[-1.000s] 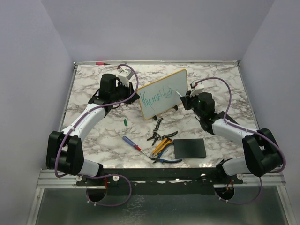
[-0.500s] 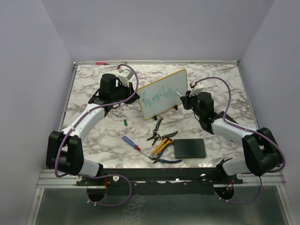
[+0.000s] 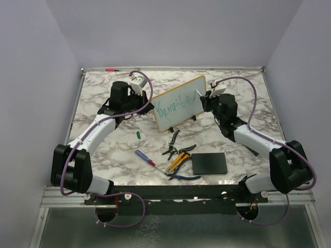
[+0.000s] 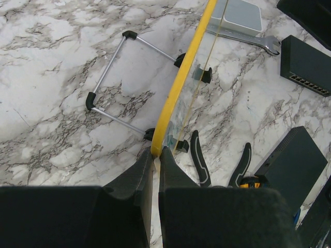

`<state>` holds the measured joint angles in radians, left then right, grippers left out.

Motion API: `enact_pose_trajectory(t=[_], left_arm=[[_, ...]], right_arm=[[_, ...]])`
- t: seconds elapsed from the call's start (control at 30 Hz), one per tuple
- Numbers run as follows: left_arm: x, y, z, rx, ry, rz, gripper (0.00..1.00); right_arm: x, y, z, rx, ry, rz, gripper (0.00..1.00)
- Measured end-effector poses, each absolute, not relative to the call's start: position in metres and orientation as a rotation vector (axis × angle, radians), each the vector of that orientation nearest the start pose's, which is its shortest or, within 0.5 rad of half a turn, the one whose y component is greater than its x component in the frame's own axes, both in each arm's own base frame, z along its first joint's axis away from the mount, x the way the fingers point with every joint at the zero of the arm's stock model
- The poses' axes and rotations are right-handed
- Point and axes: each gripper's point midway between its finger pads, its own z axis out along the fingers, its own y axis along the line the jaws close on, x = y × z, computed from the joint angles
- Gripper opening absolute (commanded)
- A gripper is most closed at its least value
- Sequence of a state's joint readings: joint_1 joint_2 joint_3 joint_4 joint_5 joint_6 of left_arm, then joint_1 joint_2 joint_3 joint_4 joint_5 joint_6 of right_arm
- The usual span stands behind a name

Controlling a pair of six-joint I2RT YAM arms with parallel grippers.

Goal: Write a sentence on the whiteboard
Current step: Write on the whiteboard at the whiteboard stand.

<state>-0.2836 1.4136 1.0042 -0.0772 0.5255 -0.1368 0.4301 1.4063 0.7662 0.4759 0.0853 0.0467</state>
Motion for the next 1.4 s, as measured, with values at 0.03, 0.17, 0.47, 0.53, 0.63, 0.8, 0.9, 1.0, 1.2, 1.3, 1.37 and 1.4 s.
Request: enact_pose_trajectory(t=[0.03, 0.17, 0.47, 0.53, 0.63, 0.8, 0.9, 1.0, 1.2, 1.3, 1.37, 1.4], left_arm=[[0.363, -0.203, 0.191, 0.482, 2.024, -0.798, 0.03], [0.363, -0.203, 0.191, 0.483, 2.023, -0.798, 0.03], [0.363, -0.203, 0.191, 0.482, 2.024, -0.798, 0.03], [0.363, -0.203, 0.191, 0.482, 2.024, -0.798, 0.03], [0.363, -0.203, 0.191, 0.483, 2.023, -0.798, 0.03], [0.363, -0.203, 0.191, 0.483, 2.023, -0.798, 0.03], [0.363, -0.203, 0.191, 0.482, 2.024, -0.798, 0.03], [0.363, -0.203, 0.191, 0.482, 2.024, -0.798, 0.03], [0.363, -0.203, 0.191, 0.482, 2.024, -0.798, 0.03], [0.363, -0.203, 0.191, 0.482, 2.024, -0.798, 0.03], [0.363, -0.203, 0.191, 0.483, 2.023, -0.798, 0.03], [0.363, -0.203, 0.191, 0.482, 2.024, -0.798, 0.03]], right_arm=[[0.413, 0.175, 0.194, -0.271, 1.72, 0.276, 0.01], [0.413, 0.175, 0.194, -0.272, 1.72, 0.275, 0.01], [0.395, 0.169, 0.151, -0.258, 1.816, 0.288, 0.01], [0.389, 0.169, 0.14, -0.256, 1.844, 0.294, 0.01], [0.386, 0.168, 0.132, -0.252, 1.865, 0.299, 0.01], [0.386, 0.168, 0.131, -0.247, 1.867, 0.301, 0.01], [0.386, 0.167, 0.133, -0.244, 1.862, 0.299, 0.01], [0.386, 0.167, 0.134, -0.244, 1.86, 0.293, 0.01], [0.387, 0.166, 0.135, -0.247, 1.855, 0.288, 0.01], [0.389, 0.167, 0.139, -0.249, 1.847, 0.287, 0.01], [0.391, 0.168, 0.143, -0.251, 1.837, 0.287, 0.01], [0.392, 0.168, 0.145, -0.253, 1.832, 0.286, 0.01]])
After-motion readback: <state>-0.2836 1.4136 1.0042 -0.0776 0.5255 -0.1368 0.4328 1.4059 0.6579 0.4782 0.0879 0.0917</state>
